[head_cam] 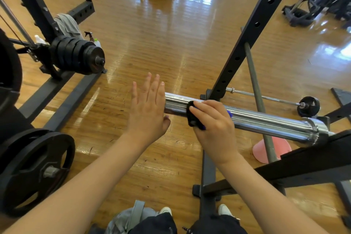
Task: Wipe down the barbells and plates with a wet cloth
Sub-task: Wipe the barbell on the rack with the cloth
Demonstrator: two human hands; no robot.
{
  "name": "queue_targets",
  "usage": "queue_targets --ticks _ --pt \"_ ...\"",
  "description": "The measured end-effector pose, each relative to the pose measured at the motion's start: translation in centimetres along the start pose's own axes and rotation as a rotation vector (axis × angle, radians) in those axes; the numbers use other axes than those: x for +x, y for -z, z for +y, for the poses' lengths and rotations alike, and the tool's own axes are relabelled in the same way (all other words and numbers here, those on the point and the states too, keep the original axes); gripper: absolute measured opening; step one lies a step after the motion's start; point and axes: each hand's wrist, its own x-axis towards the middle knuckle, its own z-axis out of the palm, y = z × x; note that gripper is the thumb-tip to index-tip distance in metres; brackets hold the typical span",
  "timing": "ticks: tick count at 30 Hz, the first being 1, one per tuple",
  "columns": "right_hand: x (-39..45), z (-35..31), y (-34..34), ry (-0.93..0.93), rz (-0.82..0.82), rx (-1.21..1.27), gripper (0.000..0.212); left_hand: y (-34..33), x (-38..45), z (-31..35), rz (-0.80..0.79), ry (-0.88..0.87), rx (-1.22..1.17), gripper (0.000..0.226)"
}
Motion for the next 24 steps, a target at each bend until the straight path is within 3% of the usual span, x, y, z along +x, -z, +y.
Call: queue_targets --ticks 2,8,15,20,24 --pt "1.6 -1.0 -0.1 0.001 0.010 0.003 0.024 0.0 0.1 0.0 0.003 0.001 -0.004 0.102" --pt "2.8 -2.3 -2.7 0.055 -0.162 0.080 0.029 -0.3 0.0 -0.3 0.009 -0.006 -0.019 0.098" --pt "0.7 -0.7 0.1 -0.020 -0.078 0.033 0.033 -0.4 -0.1 -0.1 -0.027 0.007 0.019 0.106" --pt "2.6 -3.1 -2.4 0.073 -0.125 0.074 0.024 -0.4 -0.1 -0.1 0.040 0.019 -0.049 0.080" --pt "1.0 -1.4 -1.4 0.017 -0.149 0.056 0.033 -0.3 -0.2 -0.7 -0.004 -0.042 0.020 0.097"
